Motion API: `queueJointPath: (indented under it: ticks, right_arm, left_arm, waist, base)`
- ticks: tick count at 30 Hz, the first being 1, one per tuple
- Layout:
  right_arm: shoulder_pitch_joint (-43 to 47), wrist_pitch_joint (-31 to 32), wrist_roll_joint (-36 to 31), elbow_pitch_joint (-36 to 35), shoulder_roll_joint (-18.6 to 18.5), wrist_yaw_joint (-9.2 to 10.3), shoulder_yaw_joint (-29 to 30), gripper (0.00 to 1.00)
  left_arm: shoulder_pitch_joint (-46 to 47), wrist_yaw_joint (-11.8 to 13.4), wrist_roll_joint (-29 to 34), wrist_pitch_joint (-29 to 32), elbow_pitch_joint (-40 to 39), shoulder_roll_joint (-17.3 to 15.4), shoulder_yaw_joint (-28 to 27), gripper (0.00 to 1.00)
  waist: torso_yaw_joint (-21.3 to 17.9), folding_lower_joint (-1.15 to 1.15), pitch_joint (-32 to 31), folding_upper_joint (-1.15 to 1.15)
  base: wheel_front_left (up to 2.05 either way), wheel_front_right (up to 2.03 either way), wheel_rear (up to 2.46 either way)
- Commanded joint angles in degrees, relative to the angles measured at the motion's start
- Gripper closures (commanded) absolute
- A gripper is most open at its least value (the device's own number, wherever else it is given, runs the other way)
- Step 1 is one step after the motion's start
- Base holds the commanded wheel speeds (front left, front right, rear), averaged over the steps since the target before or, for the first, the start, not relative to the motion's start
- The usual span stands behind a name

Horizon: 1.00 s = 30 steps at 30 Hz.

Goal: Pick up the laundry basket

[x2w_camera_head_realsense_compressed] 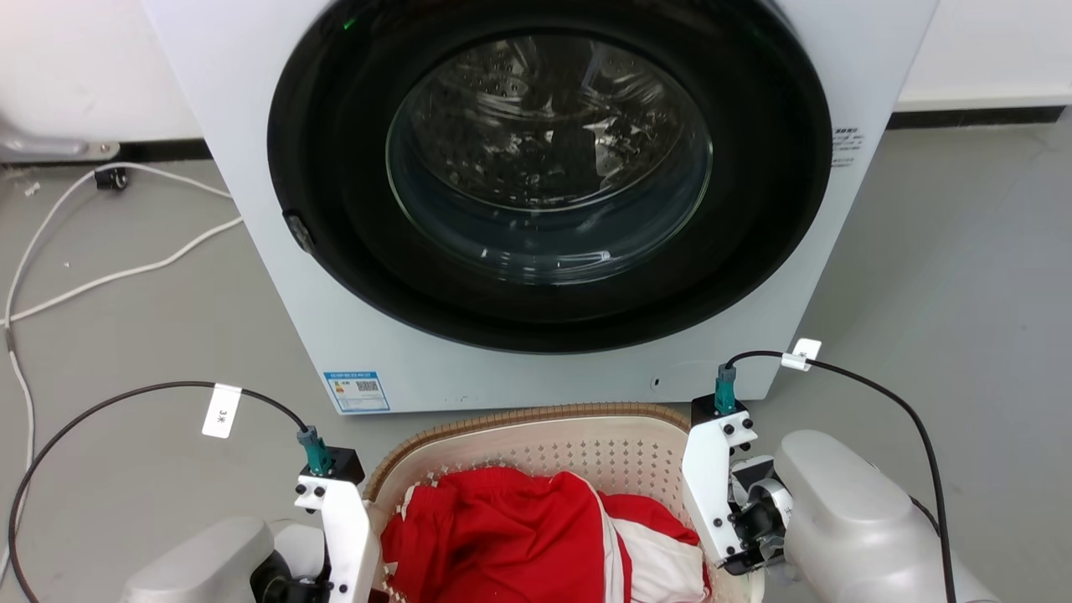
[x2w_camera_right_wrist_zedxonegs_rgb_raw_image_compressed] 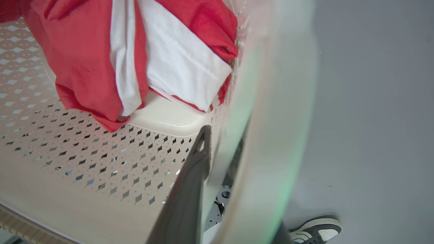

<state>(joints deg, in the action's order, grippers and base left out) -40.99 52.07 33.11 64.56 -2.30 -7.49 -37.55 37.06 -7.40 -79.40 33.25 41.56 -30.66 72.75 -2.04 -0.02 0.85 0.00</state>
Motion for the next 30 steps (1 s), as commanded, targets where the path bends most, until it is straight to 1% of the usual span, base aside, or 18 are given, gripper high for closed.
queueJointPath:
  ticks: [1,6,14,30]
  right_arm:
    - [-0.3,0.4,0.7,0.2,-1.1,0.00,0.1,1.00]
    - [-0.7,1.6,3.3,0.2,-1.0,0.00,0.5,1.00]
    - [-1.1,2.7,5.4,0.5,-0.9,0.00,-0.9,1.00]
    - [0.1,1.4,7.1,2.4,-1.0,-0.01,-2.9,1.00]
  left_arm:
    - [-1.0,-0.1,0.1,1.4,0.3,-1.5,0.5,1.00]
    - [-1.5,-0.1,-0.7,4.9,0.1,-1.3,0.6,1.00]
    - [-1.0,-0.1,-2.2,7.7,-0.1,-0.7,0.7,1.00]
    - [-1.2,-0.1,-3.5,9.4,0.6,-1.3,0.6,1.00]
  waist:
    - [-0.2,0.02,-1.3,0.00]
    - [-0.4,0.02,-3.2,0.00]
    - [-0.5,0.02,-4.9,0.00]
    - [0.0,0.02,-5.8,0.00]
  base:
    - [0.00,0.00,0.00]
    - [0.00,0.00,0.00]
    - [0.00,0.00,0.00]
    - [0.00,0.00,0.00]
